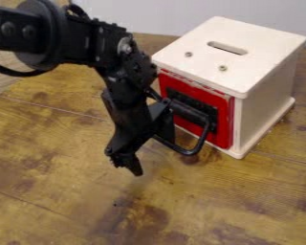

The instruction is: Open the drawer

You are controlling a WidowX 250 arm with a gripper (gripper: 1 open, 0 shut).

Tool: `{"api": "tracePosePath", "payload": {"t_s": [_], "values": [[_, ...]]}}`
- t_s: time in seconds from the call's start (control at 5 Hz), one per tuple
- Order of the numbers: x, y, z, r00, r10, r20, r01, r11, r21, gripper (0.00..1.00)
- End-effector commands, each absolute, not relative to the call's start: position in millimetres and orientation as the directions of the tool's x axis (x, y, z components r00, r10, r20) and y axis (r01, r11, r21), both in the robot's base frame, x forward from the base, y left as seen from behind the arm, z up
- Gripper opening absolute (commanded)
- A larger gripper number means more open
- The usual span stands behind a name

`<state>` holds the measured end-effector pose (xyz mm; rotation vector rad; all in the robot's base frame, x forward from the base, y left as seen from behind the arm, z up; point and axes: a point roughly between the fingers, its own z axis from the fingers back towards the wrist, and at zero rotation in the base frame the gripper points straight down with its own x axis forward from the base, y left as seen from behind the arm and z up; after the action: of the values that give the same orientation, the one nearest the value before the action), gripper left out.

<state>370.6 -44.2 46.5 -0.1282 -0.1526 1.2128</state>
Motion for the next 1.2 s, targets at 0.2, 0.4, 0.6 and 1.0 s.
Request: {"api": "tracePosePath", "payload": {"t_s": [0.2,0.4,0.6,1.0], "values": [[367.8,-42.2,46.5,0.326,0.941,0.089,-0.926,0.337,-0.171,1.00],[367.5,-41.0,47.4,0.314,0.944,0.101,-0.930,0.327,-0.167,1.00],[367.1,-39.4,48.1,0.300,0.947,0.113,-0.935,0.316,-0.162,1.00],[366.5,-35.8,49.8,0.276,0.951,0.138,-0.943,0.296,-0.152,1.00]]}}
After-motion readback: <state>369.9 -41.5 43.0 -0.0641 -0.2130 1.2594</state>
